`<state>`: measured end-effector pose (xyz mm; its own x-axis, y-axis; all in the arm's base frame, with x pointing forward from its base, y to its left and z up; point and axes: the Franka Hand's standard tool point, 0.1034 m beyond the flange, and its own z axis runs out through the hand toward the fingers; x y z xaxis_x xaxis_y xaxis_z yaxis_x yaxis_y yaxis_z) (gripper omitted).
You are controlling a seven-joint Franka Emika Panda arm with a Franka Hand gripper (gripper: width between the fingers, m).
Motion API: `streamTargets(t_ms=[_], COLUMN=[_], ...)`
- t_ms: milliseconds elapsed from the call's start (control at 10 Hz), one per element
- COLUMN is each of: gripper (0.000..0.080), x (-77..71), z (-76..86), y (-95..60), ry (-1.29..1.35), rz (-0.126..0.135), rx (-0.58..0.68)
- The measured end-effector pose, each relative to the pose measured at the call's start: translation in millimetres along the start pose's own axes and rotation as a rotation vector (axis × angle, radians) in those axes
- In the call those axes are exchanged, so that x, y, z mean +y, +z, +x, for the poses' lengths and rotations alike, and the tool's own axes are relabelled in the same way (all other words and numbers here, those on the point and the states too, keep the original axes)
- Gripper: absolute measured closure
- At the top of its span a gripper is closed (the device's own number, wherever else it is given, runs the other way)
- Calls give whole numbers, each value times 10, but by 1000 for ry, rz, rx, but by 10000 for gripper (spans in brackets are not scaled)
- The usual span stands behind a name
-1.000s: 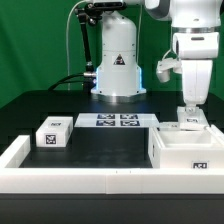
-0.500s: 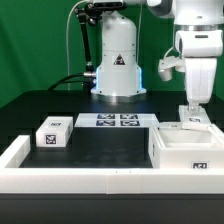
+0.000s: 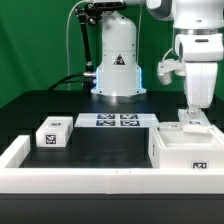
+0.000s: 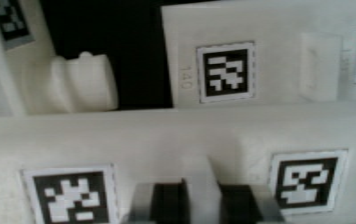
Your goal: Assemble cabinet
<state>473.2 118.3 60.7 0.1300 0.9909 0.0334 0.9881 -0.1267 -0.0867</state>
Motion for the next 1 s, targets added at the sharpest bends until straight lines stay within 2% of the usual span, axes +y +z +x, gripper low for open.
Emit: streamTargets(t_ms=[500, 900, 1000], gripper=[729, 729, 729], x=[60, 386, 515], z=[-24, -17, -14], y=[0, -39, -50], ry=[-40, -37, -34], rz=[-6, -29, -31], rx=[1, 19, 23])
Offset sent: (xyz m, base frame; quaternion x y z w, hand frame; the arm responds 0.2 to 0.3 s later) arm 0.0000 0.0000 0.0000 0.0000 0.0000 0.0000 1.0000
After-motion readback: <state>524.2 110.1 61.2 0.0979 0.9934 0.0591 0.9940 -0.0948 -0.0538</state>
